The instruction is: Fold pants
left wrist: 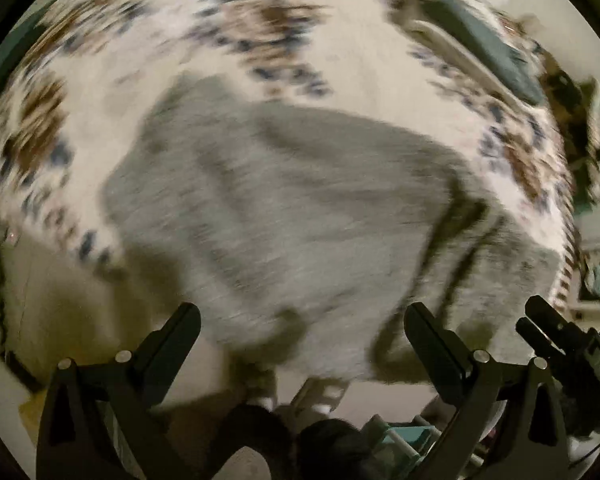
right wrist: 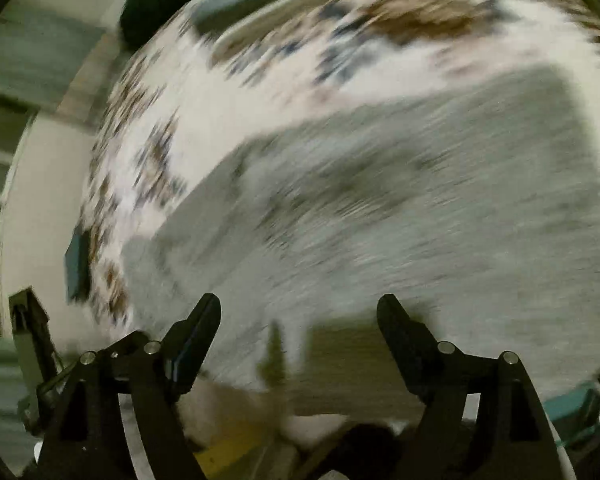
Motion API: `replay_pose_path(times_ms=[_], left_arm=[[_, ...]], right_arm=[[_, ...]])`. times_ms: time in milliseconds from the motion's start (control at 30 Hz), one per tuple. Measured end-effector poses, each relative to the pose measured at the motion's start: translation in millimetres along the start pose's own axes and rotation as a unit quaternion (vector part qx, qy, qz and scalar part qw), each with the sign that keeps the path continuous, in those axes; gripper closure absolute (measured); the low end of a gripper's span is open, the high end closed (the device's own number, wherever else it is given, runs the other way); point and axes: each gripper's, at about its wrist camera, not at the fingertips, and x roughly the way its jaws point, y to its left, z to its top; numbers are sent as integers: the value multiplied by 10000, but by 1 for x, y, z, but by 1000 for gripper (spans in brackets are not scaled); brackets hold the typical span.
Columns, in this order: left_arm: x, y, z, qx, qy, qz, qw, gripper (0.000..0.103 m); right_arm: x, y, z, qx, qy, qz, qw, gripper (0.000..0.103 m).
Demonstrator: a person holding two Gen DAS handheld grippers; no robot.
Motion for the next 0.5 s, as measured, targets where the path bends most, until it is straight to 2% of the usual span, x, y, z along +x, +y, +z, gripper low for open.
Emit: replay_pose_path(times_ms=[100, 167, 233, 300, 367, 400, 467, 500], left_arm=[[14, -50, 10, 470, -44, -264, 9985, 0], [28, -78, 14, 620, 42, -438, 9971, 0], [43, -105, 18, 776, 53, -556, 9954, 0], [61, -129, 24, 950, 133, -522, 9940, 0], [79, -147, 31, 1036, 204, -582, 9927, 4], [84, -153, 32, 1080, 205, -580, 9922, 11], [96, -167, 32, 1281, 149, -555, 9901, 42], [99, -171, 31, 1417, 122, -541, 9884, 88]], right_arm=[[-28, -41, 13, 308, -217, -563, 9977, 21], [-39, -67, 27, 472, -198, -918, 9945, 21], [-45, -93, 34, 642, -220, -1085, 9918, 21], [-52, -115, 41, 761, -239, -1220, 9893, 21], [-52, -127, 44, 832, -282, -1245, 9883, 21], [-52, -135, 46, 845, -307, -1242, 9882, 21], [-50, -140, 49, 882, -323, -1260, 9876, 21], [-49, -147, 51, 921, -342, -1225, 9876, 21]])
